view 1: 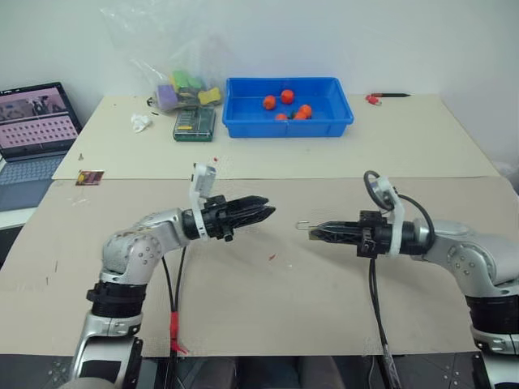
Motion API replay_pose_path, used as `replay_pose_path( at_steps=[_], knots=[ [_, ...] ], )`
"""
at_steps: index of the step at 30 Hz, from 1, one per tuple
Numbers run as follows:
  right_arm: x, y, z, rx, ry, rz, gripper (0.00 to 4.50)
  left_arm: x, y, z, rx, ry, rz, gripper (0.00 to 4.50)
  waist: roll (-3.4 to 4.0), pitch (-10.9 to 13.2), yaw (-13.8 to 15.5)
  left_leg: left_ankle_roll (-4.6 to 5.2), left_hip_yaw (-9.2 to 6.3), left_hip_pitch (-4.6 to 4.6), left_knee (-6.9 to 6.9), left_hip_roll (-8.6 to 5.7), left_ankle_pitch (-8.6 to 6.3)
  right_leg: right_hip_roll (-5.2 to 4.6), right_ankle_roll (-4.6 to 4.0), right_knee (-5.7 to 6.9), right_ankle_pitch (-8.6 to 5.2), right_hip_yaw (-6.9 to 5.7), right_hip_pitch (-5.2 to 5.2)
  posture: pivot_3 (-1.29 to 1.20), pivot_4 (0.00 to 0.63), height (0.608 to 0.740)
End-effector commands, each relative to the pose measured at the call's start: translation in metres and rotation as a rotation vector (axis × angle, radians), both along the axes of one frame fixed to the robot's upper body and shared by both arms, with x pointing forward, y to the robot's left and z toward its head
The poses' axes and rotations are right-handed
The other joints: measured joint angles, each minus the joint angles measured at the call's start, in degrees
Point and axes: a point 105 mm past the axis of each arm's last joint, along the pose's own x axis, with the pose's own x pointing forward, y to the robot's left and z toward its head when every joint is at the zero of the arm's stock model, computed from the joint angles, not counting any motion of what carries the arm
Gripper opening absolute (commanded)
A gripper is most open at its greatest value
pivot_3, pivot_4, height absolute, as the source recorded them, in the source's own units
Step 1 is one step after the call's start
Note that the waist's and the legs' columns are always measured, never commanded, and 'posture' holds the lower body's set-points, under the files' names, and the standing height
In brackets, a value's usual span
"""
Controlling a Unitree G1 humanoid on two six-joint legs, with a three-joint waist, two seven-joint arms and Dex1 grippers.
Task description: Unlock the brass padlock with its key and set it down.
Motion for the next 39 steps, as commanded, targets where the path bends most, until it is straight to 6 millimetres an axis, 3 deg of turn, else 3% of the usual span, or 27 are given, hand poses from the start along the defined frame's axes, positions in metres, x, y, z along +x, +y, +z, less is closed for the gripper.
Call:
replay_pose_path(
  at_steps=[1, 3, 6, 8, 15, 23, 25, 29, 32, 35, 37, 39],
  knots=[
    [-0.012, 0.023, 0.009, -0.016, 0.025, 0.126, 0.1, -0.015, 0.012, -0.006, 0.248, -0.314, -0.032, 4.01, 0.0, 0.0, -0.2, -0.02, 0.05, 0.02, -0.01, 0.0, -0.01, 0.01, -0.01, -0.01, 0.0, 0.01, -0.02, 0.0, 0.15, 0.74],
    [-0.013, 0.03, 0.006, -0.02, 0.119, 0.142, 0.1, -0.019, 0.021, -0.023, 0.439, -0.489, -0.068, 4.47, 0.01, 0.0, -0.2, -0.05, 0.13, 0.03, -0.09, 0.0, -0.01, 0.04, -0.08, -0.07, 0.04, 0.04, -0.04, 0.0, 0.15, 0.74],
    [-0.005, 0.039, 0.002, 0.002, 0.271, 0.129, 0.1, -0.01, 0.028, -0.018, 0.451, -0.597, 0.022, 4.47, -0.01, 0.0, 0.3, -0.06, 0.21, 0.06, -0.2, 0.19, 0.0, 0.05, -0.22, -0.19, 0.14, 0.04, -0.01, 0.0, 0.15, 0.74],
    [0.004, 0.043, -0.016, -0.051, 0.353, 0.082, 0.1, -0.008, 0.027, -0.015, 0.442, -0.634, 0.051, 4.47, -0.01, 0.0, 1.0, -0.06, 0.15, 0.01, -0.2, 0.21, -0.01, 0.05, -0.2, -0.29, 0.19, 0.01, -0.01, 0.0, 0.15, 0.74],
    [0.019, 0.042, -0.07, -0.217, 0.483, -0.005, 0.1, -0.019, 0.014, -0.022, 0.425, -0.643, 0.043, 4.47, -0.01, 0.0, 0.9, -0.33, 0.19, -0.28, -0.13, -0.01, 0.15, 0.01, -0.18, -0.01, 0.21, -0.03, -0.3, 0.0, 0.15, 0.74],
    [0.022, 0.02, -0.086, -0.288, 0.506, -0.017, 0.1, -0.021, 0.012, -0.022, 0.408, -0.628, 0.067, 4.47, -0.05, 0.0, 0.4, 0.04, 0.33, -0.03, -0.12, 0.02, -0.06, 0.0, -0.15, -0.12, 0.2, -0.04, -0.1, 0.0, 0.15, 0.74],
    [0.023, 0.012, -0.083, -0.289, 0.513, -0.023, 1.13, -0.019, 0.011, -0.022, 0.4, -0.624, 0.07, 4.5, -0.05, 0.0, 0.8, 0.05, 0.39, 0.22, -0.12, 0.02, -0.07, 0.0, -0.12, -0.16, 0.18, -0.09, 0.19, 0.0, 0.15, 0.74],
    [0.027, -0.008, -0.077, -0.29, 0.512, -0.06, 2.36, -0.018, 0.007, -0.022, 0.383, -0.624, 0.064, 4.5, -0.05, 0.0, 0.9, 0.05, 0.47, 0.34, -0.13, 0.04, -0.07, 0.01, -0.1, -0.14, 0.17, -0.09, 0.25, 0.0, 0.15, 0.74],
    [0.035, -0.031, -0.071, -0.287, 0.493, -0.121, 3.44, -0.018, 0.005, -0.022, 0.364, -0.613, 0.061, 4.5, -0.06, 0.0, 0.9, 0.05, 0.49, 0.33, -0.13, 0.03, -0.07, 0.0, -0.11, -0.15, 0.18, -0.07, 0.24, 0.0, 0.15, 0.74],
    [0.04, -0.066, -0.062, -0.303, 0.419, -0.172, 4.43, -0.016, 0.003, -0.019, 0.324, -0.574, 0.084, 4.5, -0.06, 0.0, 1.3, 0.05, 0.52, 0.34, -0.12, 0.03, -0.07, -0.01, -0.1, -0.16, 0.18, -0.06, 0.27, 0.0, 0.15, 0.74],
    [0.038, -0.075, -0.056, -0.305, 0.374, -0.159, 4.48, -0.015, 0.005, -0.019, 0.311, -0.538, 0.096, 4.5, -0.07, 0.0, 1.4, 0.05, 0.61, 0.35, -0.12, 0.03, -0.07, -0.01, -0.08, -0.16, 0.17, -0.07, 0.3, 0.0, 0.15, 0.74],
    [0.02, -0.077, -0.03, -0.305, 0.168, 0.019, 4.48, -0.016, 0.008, -0.022, 0.288, -0.381, 0.079, 4.5, -0.06, 0.0, 1.5, 0.05, 0.65, 0.32, -0.13, 0.04, -0.07, -0.01, -0.06, -0.17, 0.16, -0.09, 0.26, 0.0, 0.15, 0.74]
  ],
)
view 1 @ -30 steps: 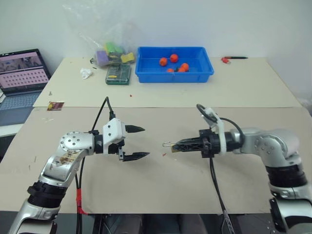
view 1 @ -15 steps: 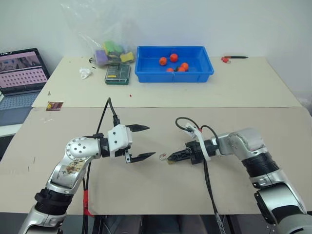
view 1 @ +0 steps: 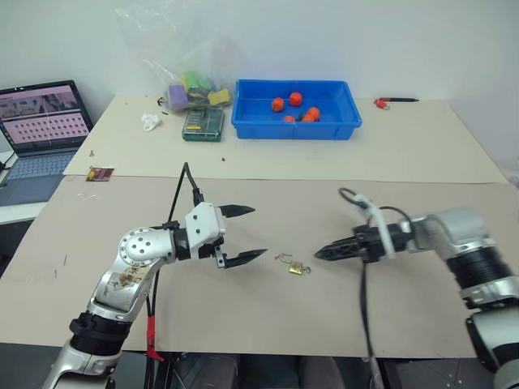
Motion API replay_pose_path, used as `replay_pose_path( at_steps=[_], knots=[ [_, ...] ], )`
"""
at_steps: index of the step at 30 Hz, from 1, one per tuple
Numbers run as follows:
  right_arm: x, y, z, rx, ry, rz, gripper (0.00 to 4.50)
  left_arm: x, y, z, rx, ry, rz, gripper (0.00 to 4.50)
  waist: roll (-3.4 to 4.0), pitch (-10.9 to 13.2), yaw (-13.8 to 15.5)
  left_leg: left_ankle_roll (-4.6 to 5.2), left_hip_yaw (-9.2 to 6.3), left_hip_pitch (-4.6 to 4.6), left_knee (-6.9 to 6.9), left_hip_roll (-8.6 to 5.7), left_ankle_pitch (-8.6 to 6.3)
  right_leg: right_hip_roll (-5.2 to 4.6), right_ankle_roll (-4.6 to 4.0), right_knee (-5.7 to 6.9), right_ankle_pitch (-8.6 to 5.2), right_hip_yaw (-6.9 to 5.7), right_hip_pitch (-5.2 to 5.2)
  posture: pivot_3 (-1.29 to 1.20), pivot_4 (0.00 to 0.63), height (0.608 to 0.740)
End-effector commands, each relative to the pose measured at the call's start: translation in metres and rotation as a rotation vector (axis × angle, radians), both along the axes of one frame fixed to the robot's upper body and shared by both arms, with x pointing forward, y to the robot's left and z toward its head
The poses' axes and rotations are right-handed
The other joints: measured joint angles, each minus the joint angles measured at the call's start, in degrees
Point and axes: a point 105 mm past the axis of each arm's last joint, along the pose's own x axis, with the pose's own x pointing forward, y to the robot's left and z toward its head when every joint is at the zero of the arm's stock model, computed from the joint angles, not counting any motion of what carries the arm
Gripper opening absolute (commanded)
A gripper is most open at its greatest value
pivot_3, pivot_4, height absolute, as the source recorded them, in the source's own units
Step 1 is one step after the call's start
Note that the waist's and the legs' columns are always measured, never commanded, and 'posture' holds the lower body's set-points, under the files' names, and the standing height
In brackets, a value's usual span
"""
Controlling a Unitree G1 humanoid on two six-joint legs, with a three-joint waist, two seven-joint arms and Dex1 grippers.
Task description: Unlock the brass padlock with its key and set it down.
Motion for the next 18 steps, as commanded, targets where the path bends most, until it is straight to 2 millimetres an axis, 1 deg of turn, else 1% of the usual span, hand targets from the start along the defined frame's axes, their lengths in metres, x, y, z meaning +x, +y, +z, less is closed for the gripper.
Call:
replay_pose_path(
  at_steps=[1, 2, 3, 5, 6, 7, 8, 10, 12, 13, 15, 16, 18],
  knots=[
    [-0.024, -0.009, 0.034, -0.017, -0.273, 0.273, 4.48, -0.004, 0.005, 0.009, -0.043, 0.136, -0.002, 4.5, 0.03, 0.0, -0.1, 0.0, -0.02, -0.12, -0.01, 0.0, 0.0, -0.01, 0.07, 0.05, -0.05, -0.01, -0.11, 0.0, 0.15, 0.74],
    [-0.031, -0.007, 0.038, -0.027, -0.318, 0.338, 4.48, -0.006, 0.006, 0.009, -0.035, 0.147, -0.011, 4.5, 0.04, 0.0, -0.4, 0.0, -0.02, -0.22, -0.01, 0.03, 0.0, 0.01, 0.12, 0.11, -0.1, -0.01, -0.25, 0.0, 0.15, 0.74],
    [-0.038, 0.0, 0.048, 0.002, -0.371, 0.378, 4.48, -0.005, 0.009, 0.014, -0.06, 0.172, -0.002, 4.5, 0.04, 0.0, -1.0, -0.06, -0.01, -0.3, 0.0, 0.04, 0.03, 0.03, 0.12, 0.38, -0.1, -0.01, -0.39, 0.0, 0.15, 0.74],
    [-0.048, 0.014, 0.066, 0.06, -0.478, 0.427, 4.48, -0.001, 0.015, 0.024, -0.082, 0.19, 0.026, 4.5, 0.02, 0.0, -2.1, -0.33, -0.02, -0.3, 0.01, 0.15, 0.15, 0.01, 0.11, 0.39, -0.08, 0.04, -0.5, 0.0, 0.15, 0.74],
    [-0.056, 0.02, 0.07, 0.06, -0.545, 0.464, 4.48, 0.004, 0.02, 0.029, -0.086, 0.189, 0.052, 4.5, 0.0, 0.1, -2.3, -0.26, 0.0, -0.27, 0.01, 0.27, 0.07, 0.01, 0.12, 0.38, -0.08, 0.08, -0.48, 0.0, 0.15, 0.74],
    [-0.062, 0.024, 0.072, 0.053, -0.586, 0.486, 4.48, 0.007, 0.023, 0.033, -0.085, 0.184, 0.07, 4.5, -0.01, 0.1, -2.2, -0.03, 0.05, -0.26, 0.02, 0.43, -0.08, 0.03, 0.16, 0.35, -0.1, 0.08, -0.45, 0.0, 0.15, 0.74],
    [-0.069, 0.028, 0.074, 0.069, -0.592, 0.492, 4.48, 0.009, 0.026, 0.036, -0.081, 0.175, 0.078, 4.5, -0.01, 0.1, -2.1, -0.05, 0.01, -0.24, 0.02, 0.47, -0.09, 0.07, 0.26, 0.31, -0.18, 0.06, -0.39, 0.0, 0.15, 0.74],
    [-0.078, 0.039, 0.087, 0.147, -0.637, 0.477, 4.48, 0.016, 0.033, 0.04, -0.059, 0.117, 0.119, 4.5, -0.01, 0.1, -1.7, -0.14, 0.04, 0.04, 0.01, 0.6, -0.16, 0.23, 0.5, 0.17, -0.34, 0.05, -0.17, 0.0, 0.15, 0.74],
    [-0.079, 0.045, 0.096, 0.18, -0.711, 0.441, 4.48, 0.025, 0.038, 0.04, -0.061, 0.081, 0.171, 4.5, -0.01, 0.1, -1.4, -0.19, 0.06, 0.17, 0.01, 0.68, -0.21, 0.34, 0.49, 0.09, -0.34, 0.07, -0.05, 0.0, 0.15, 0.74],
    [-0.078, 0.046, 0.098, 0.182, -0.722, 0.427, 4.48, 0.025, 0.039, 0.039, -0.065, 0.093, 0.175, 4.5, -0.01, 0.1, -1.3, -0.21, 0.07, 0.23, 0.01, 0.7, -0.23, 0.37, 0.48, 0.06, -0.33, 0.09, 0.0, 0.0, 0.15, 0.74],
    [-0.074, 0.043, 0.098, 0.172, -0.751, 0.394, 4.48, 0.021, 0.037, 0.038, -0.059, 0.106, 0.147, 4.5, -0.03, 0.1, -1.1, -0.22, 0.08, 0.24, 0.01, 0.72, -0.24, 0.41, 0.36, 0.03, -0.25, 0.1, -0.01, 0.0, 0.15, 0.74],
    [-0.071, 0.04, 0.098, 0.161, -0.77, 0.376, 4.48, 0.018, 0.035, 0.038, -0.052, 0.114, 0.131, 4.5, -0.06, 0.1, -1.0, -0.24, 0.08, 0.23, 0.01, 0.71, -0.25, 0.43, 0.06, 0.03, -0.06, 0.09, -0.04, 0.0, 0.15, 0.74],
    [-0.065, 0.037, 0.096, 0.139, -0.794, 0.34, 4.48, 0.018, 0.035, 0.037, -0.027, 0.107, 0.115, 4.5, -0.06, 0.1, -0.9, -0.26, 0.08, 0.21, 0.01, 0.72, -0.28, 0.46, -0.01, 0.01, -0.02, 0.09, -0.07, 0.0, 0.15, 0.74]
  ],
)
